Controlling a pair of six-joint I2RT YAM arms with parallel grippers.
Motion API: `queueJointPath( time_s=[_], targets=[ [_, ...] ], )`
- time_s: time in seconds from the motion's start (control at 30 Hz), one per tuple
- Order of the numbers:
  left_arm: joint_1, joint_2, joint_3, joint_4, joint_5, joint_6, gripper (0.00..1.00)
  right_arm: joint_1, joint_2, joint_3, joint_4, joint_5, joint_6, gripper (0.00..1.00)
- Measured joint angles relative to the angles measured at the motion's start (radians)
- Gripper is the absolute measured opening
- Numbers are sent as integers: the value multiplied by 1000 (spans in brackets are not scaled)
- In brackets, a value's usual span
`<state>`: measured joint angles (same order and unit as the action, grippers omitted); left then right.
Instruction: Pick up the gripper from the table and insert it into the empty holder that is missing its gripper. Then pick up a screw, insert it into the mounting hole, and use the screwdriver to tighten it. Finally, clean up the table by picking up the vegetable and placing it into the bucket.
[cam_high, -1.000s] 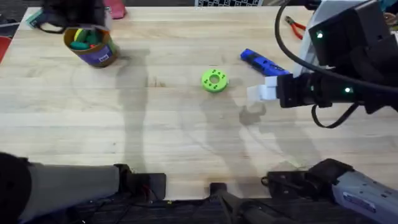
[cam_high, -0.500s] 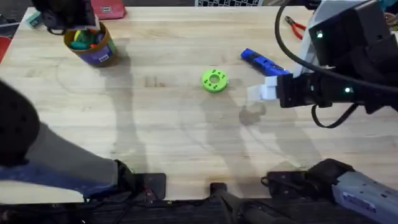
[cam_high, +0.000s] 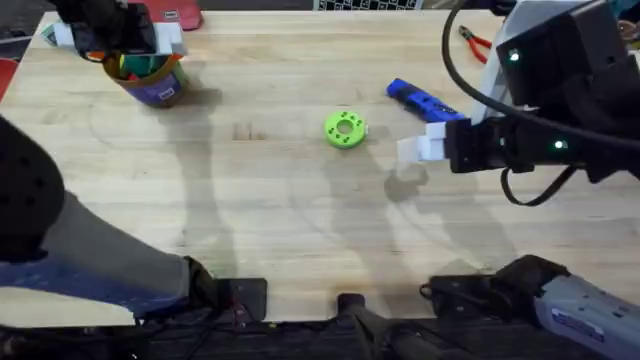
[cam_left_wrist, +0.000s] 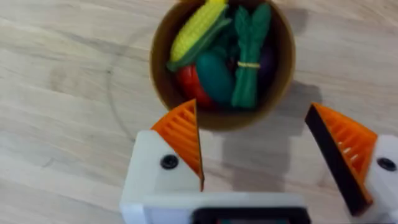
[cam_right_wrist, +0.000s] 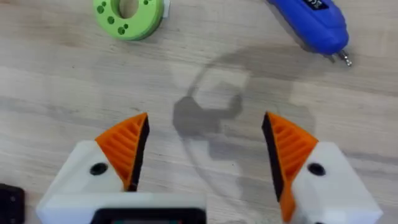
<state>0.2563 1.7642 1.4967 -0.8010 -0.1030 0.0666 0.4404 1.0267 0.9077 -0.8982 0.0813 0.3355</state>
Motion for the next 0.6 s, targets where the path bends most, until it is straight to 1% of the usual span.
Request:
queueJointPath(
  time_s=[0.13, 0.23, 0.33, 0.43, 0.5, 0.6],
  targets=[
    [1, -77, 0, -81, 37, 0, 985, 0, 0, 0, 0, 0, 0, 992],
    [-1, -172, 0, -153, 73, 0, 985, 0, 0, 0, 0, 0, 0, 993],
    [-15, -274, -7, -196, 102, 0, 985, 0, 0, 0, 0, 0, 0, 993],
    [-54, -377, -70, -197, 120, -2, 986, 0, 0, 0, 0, 0, 0, 994],
    [-91, -445, -145, -196, 130, -9, 986, 0, 0, 0, 0, 0, 0, 993],
    [-154, -525, -281, -190, 142, -44, 987, 0, 0, 0, 0, 0, 0, 993]
  ],
)
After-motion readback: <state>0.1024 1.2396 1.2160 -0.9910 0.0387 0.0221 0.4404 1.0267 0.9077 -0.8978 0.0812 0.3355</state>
